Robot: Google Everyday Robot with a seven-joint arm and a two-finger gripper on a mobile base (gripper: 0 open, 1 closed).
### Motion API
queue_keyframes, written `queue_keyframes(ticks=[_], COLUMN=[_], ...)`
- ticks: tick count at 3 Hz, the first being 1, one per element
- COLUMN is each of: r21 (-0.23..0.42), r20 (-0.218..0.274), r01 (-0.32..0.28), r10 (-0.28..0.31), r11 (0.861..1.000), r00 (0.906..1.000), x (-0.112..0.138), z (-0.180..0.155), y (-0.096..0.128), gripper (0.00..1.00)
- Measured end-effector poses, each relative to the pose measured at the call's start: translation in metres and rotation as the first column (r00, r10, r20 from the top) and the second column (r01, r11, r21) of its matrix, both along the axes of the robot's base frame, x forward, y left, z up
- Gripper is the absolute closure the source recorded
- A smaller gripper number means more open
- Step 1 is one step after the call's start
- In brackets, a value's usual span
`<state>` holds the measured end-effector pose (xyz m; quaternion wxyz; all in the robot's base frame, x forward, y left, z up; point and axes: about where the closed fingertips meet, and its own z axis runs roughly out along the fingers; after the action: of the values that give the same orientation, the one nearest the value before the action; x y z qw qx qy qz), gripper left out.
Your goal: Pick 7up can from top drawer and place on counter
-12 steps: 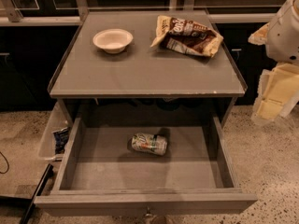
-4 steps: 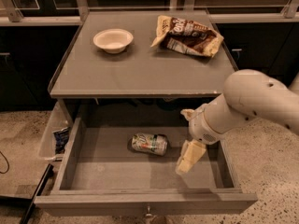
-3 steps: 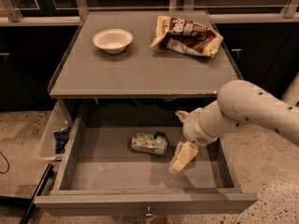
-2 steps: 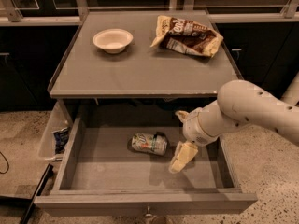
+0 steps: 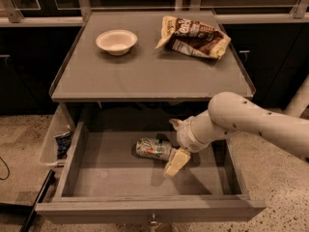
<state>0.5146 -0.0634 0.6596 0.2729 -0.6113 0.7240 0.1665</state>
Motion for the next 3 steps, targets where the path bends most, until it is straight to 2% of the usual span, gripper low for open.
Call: queue_keyframes(ticks=[2, 3], r21=[0.103, 0.130], r20=[-0.020, -0.027], r01=[-0.069, -0.085], r10=[0.072, 0.090], r11=[0.992, 0.988], r00=[0.9972, 0.9956], x=[0.026, 0.031], z=[-0.028, -0.033], y=[0.037, 0.047], gripper=[0.00, 0.00])
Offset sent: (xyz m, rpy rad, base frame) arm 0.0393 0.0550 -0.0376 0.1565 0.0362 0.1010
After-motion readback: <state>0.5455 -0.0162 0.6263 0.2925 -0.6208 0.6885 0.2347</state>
